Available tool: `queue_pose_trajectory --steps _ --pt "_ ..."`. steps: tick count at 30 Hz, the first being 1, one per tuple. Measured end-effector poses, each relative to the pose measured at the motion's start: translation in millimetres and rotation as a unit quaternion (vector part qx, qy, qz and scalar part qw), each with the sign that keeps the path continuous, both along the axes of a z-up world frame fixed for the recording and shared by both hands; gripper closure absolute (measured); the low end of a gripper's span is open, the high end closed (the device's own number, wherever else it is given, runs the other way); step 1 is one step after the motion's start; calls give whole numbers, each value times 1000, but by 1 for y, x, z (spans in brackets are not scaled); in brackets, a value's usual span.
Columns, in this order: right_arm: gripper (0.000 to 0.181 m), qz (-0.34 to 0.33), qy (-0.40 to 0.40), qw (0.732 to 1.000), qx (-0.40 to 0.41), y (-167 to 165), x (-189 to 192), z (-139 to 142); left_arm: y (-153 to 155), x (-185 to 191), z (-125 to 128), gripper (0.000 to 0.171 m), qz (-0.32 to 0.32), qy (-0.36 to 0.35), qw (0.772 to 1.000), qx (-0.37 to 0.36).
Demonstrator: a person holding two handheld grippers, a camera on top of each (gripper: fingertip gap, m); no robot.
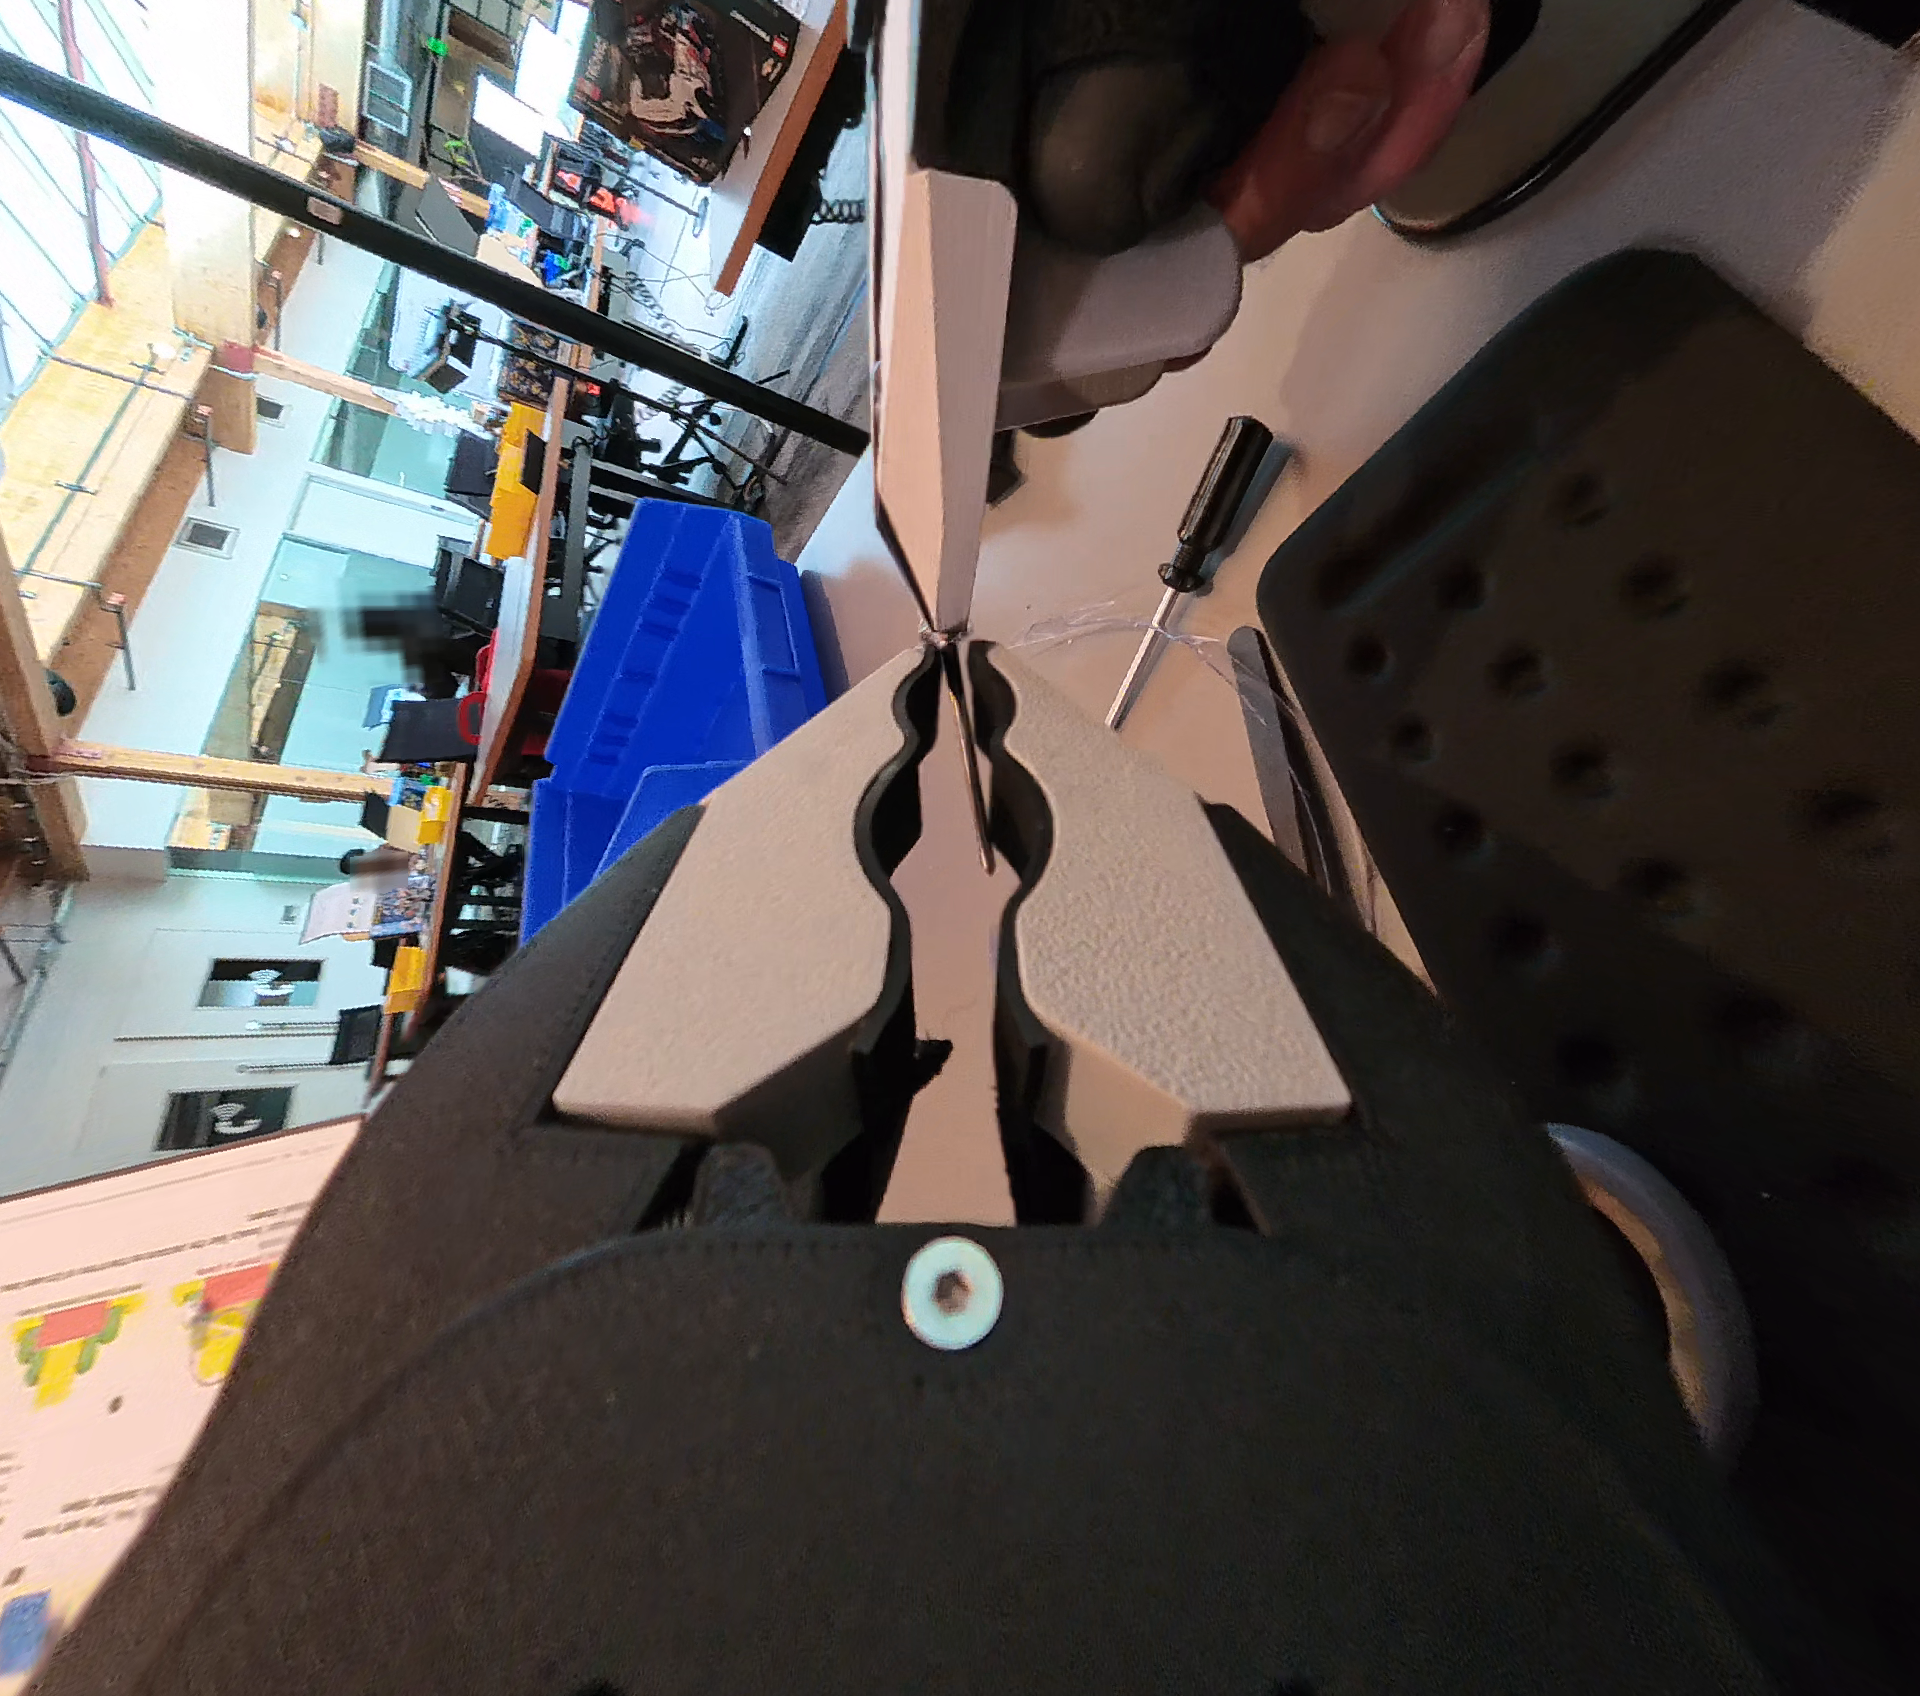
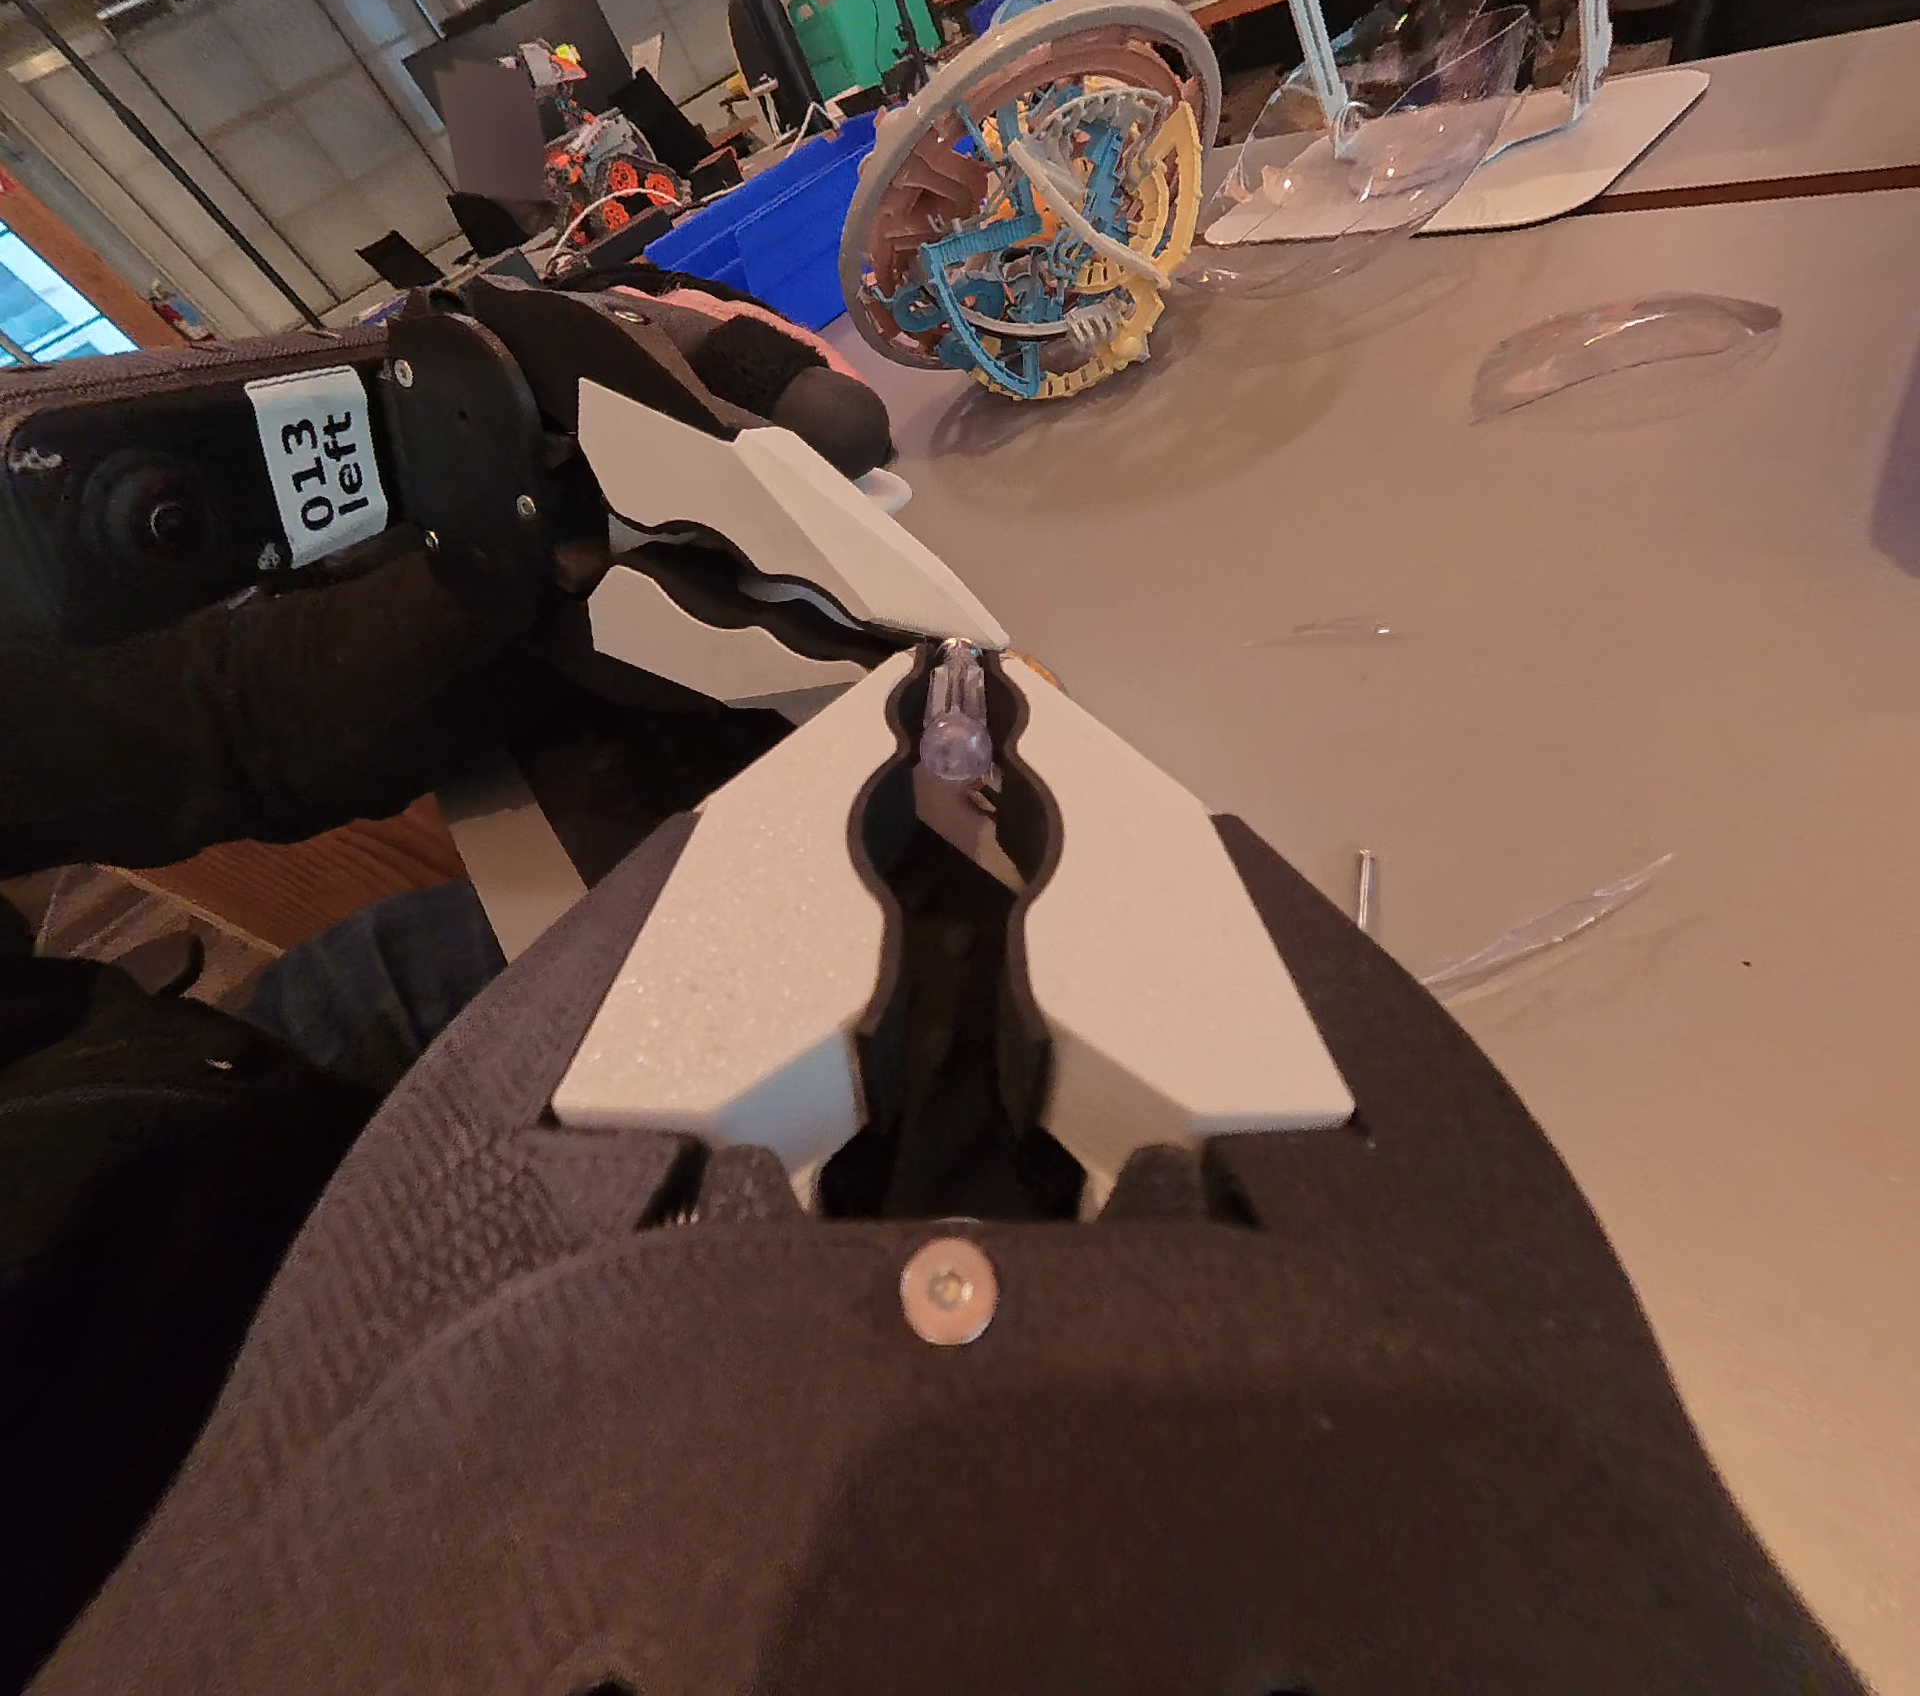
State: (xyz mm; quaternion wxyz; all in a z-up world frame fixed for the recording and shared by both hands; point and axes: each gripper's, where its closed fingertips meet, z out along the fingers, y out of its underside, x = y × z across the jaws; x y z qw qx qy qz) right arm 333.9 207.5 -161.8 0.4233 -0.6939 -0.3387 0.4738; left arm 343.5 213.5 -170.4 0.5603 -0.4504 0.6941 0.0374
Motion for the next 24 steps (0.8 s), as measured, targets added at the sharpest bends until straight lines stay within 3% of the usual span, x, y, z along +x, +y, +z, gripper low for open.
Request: queue_pose_trajectory --steps 3,6,8,13,16,19,24 --pt "174 -16 -2 1000 4 6 -1 1 5 -12 18 138 12 -16 1000 -2" --pt "174 -12 0 1000 16 4 -6 5 22 -51 58 112 71 -48 996 2" --pt "174 -11 -2 1000 21 4 -11 4 38 -97 88 104 124 -69 990 -16" --pt "174 2 18 1000 23 2 -25 1 85 -253 137 107 270 -134 950 -81" --pt "174 6 36 999 21 2 -33 0 103 -330 107 98 316 -173 901 -241" --pt "174 6 43 999 19 3 -39 -4 90 -342 69 76 269 -214 853 -393" --pt "174 -1 44 999 11 6 -36 -6 86 -332 12 59 294 -148 864 -380"
